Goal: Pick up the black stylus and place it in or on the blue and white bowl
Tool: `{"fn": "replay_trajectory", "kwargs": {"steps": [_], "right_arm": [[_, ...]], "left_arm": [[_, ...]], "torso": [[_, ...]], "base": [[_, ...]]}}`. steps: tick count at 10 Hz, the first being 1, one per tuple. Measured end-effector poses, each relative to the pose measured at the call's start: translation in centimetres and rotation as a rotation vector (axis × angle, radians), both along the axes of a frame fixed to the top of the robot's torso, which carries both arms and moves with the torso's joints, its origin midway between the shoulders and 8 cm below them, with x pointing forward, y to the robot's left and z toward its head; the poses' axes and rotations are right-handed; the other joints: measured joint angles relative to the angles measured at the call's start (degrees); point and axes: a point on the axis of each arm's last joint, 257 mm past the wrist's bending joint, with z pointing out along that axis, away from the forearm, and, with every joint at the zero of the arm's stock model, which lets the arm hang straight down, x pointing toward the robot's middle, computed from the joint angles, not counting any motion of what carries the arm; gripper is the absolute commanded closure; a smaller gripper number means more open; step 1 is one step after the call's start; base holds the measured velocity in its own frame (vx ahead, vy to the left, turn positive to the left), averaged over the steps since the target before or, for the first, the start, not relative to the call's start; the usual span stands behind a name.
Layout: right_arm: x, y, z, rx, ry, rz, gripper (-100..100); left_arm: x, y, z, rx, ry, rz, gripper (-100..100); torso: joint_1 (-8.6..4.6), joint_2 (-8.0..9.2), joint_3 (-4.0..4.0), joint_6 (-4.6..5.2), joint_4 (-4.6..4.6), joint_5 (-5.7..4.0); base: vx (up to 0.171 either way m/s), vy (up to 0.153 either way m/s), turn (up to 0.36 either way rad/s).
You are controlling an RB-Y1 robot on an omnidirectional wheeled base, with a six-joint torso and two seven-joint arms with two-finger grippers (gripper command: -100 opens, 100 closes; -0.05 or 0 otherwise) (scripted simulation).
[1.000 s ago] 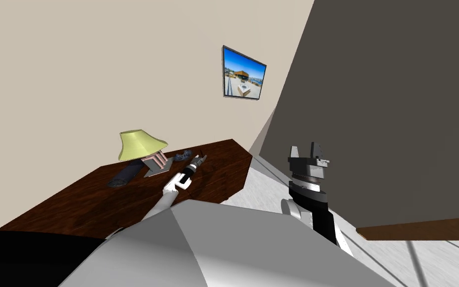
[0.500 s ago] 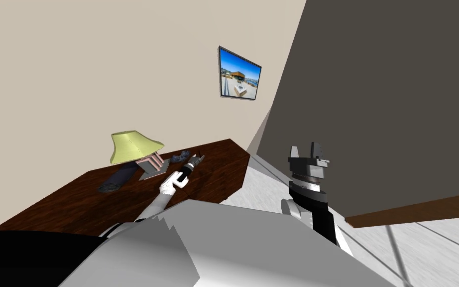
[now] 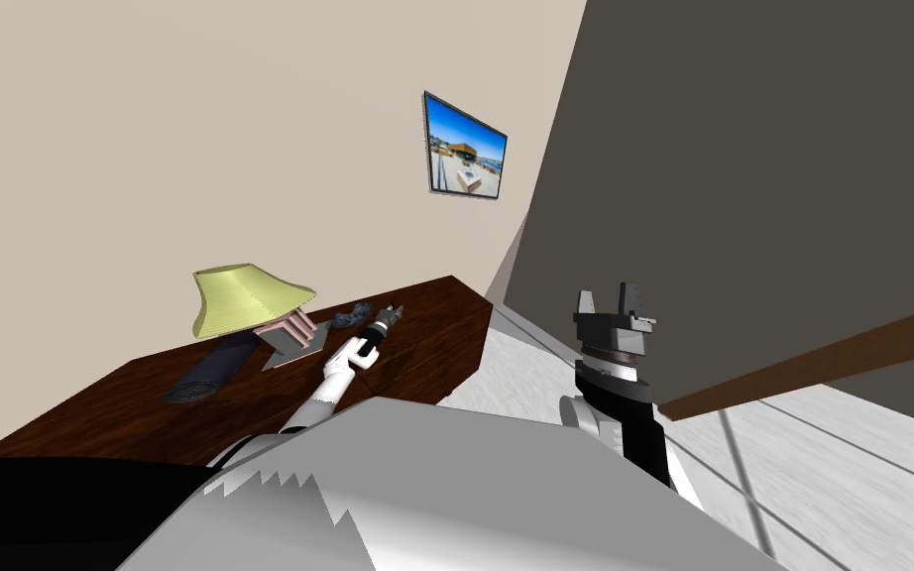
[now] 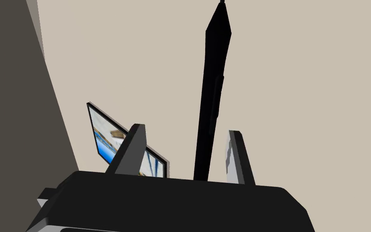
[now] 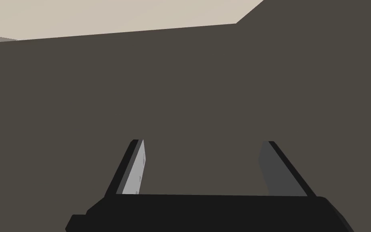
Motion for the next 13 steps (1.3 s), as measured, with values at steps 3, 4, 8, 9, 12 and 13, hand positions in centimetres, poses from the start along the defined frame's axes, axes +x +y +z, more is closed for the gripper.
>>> {"fn": "replay_trajectory", "kwargs": {"steps": [3, 4, 8, 9, 12, 13], "right_arm": [[0.0, 0.0, 0.0, 0.000, 0.000, 0.000, 0], [0.0, 0.0, 0.0, 0.000, 0.000, 0.000, 0], [0.0, 0.0, 0.0, 0.000, 0.000, 0.000, 0], [0.0, 0.0, 0.0, 0.000, 0.000, 0.000, 0], [0.0, 0.0, 0.0, 0.000, 0.000, 0.000, 0], [0.0, 0.0, 0.0, 0.000, 0.000, 0.000, 0]], "left_arm": [[0.0, 0.0, 0.0, 0.003, 0.000, 0.000, 100], [0.0, 0.0, 0.0, 0.003, 0.000, 0.000, 0], [-1.0, -0.8, -0.3, 0.002, -0.001, -0.048, 100], [-1.1, -0.8, -0.3, 0.000, -0.001, -0.051, 0], [-0.5, -0.7, 0.5, 0.016, -0.006, -0.073, 100], [-0.3, -0.6, 0.8, 0.022, -0.007, -0.084, 100]], "torso": [[-0.05, -0.06, -0.04, 0.01, -0.02, 0.02], [-0.04, -0.07, -0.04, 0.01, -0.02, 0.03], [-0.27, -0.19, -0.16, -0.14, -0.14, 0.02], [-0.16, -0.16, -0.14, -0.03, -0.13, 0.04], [-0.21, 0.42, 0.13, -0.01, -0.12, 0.09], [-0.30, 0.64, 0.23, -0.03, -0.13, 0.11]], "base": [[-0.001, 0.000, -0.004], [0.000, 0.000, 0.000], [0.043, -0.056, 0.199], [0.003, -0.008, -0.009], [-0.138, -0.053, -0.035], [-0.185, -0.066, -0.028]]}}
